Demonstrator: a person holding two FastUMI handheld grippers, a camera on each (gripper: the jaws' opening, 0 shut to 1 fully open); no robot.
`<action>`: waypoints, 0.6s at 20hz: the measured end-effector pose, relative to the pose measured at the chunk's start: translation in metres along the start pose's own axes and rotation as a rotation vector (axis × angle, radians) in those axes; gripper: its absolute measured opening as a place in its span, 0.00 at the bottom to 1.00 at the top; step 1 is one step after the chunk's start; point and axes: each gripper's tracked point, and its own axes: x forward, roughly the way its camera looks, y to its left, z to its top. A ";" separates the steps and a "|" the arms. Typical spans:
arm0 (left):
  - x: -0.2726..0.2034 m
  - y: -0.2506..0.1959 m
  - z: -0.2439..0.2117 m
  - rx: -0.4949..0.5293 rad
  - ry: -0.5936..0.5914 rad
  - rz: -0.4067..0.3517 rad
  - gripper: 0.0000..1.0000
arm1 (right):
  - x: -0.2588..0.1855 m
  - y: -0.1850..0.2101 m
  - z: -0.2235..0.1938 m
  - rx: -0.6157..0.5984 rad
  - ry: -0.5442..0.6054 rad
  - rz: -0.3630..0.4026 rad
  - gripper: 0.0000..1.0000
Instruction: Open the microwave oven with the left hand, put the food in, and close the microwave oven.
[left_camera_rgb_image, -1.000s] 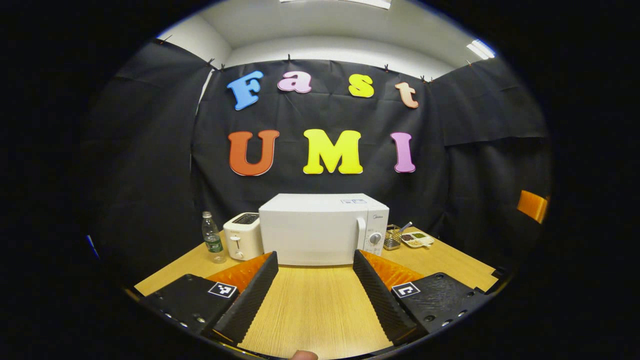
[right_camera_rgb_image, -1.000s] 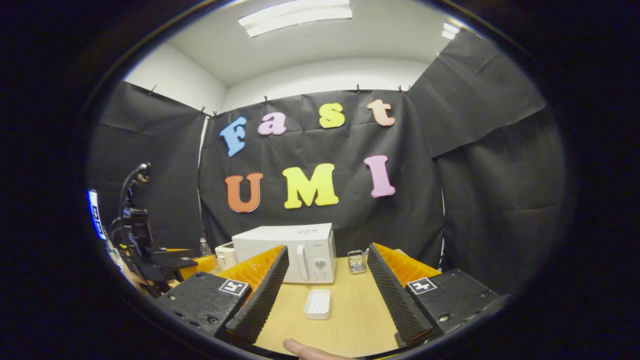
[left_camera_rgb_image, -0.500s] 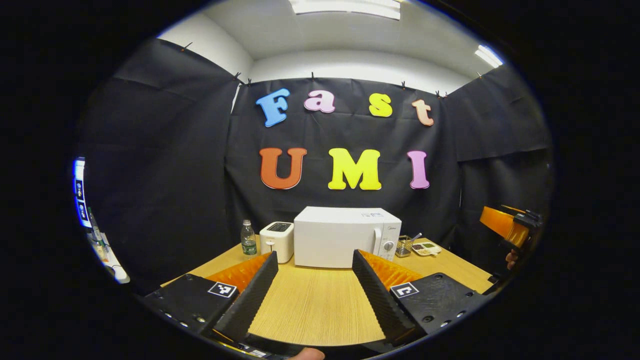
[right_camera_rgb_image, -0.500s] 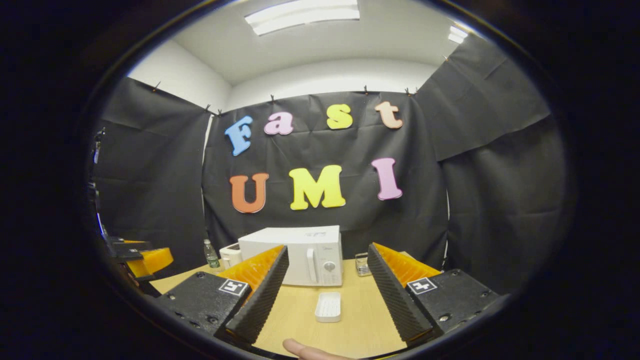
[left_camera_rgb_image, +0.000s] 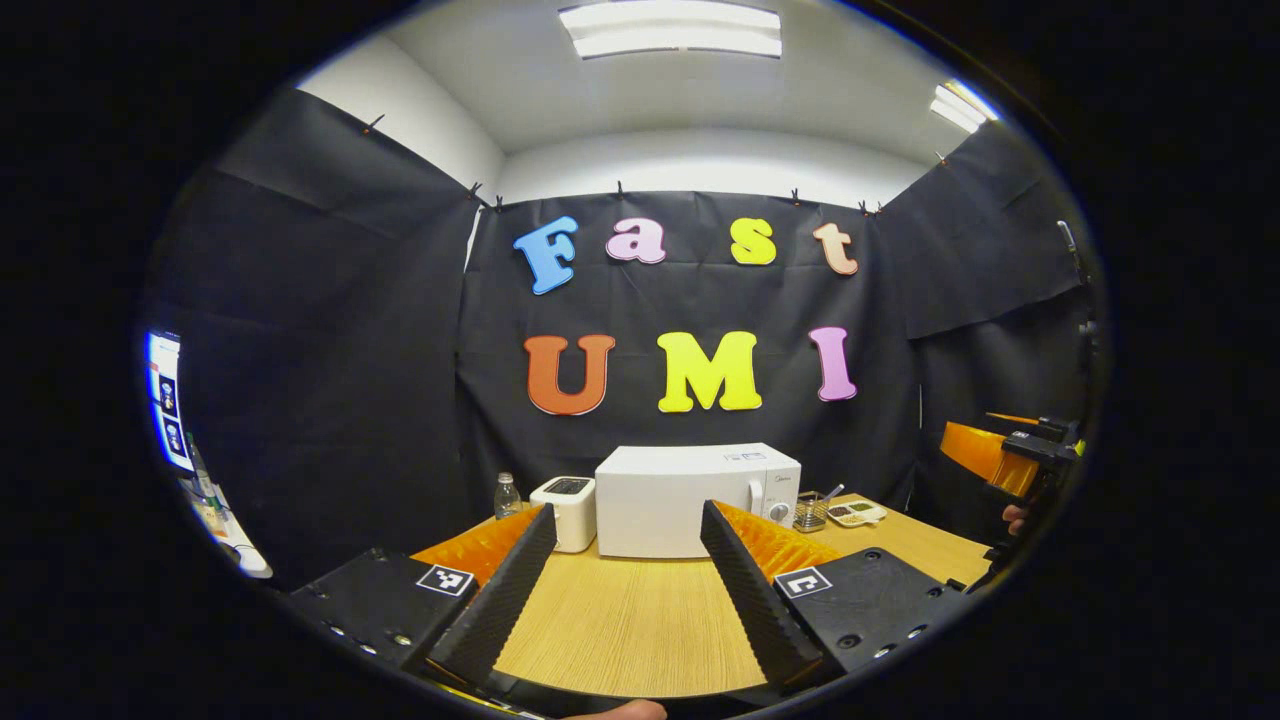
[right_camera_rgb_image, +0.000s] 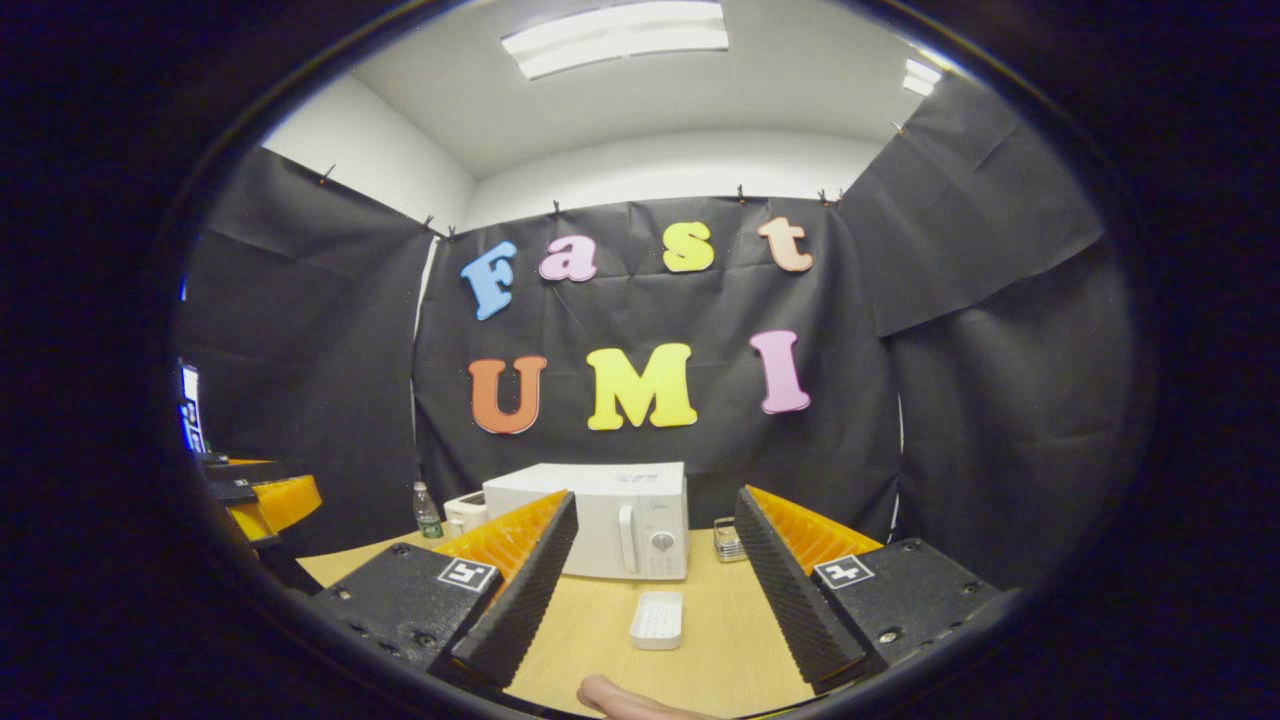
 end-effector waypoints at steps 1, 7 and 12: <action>0.001 -0.001 -0.002 0.000 -0.001 -0.003 0.93 | 0.000 0.001 -0.001 -0.001 0.001 0.003 1.00; 0.001 -0.007 -0.001 0.029 -0.015 -0.019 0.93 | 0.000 0.003 -0.002 -0.014 0.012 0.009 1.00; 0.003 -0.011 -0.008 0.037 -0.005 -0.021 0.93 | -0.002 0.005 -0.002 -0.011 0.016 0.017 1.00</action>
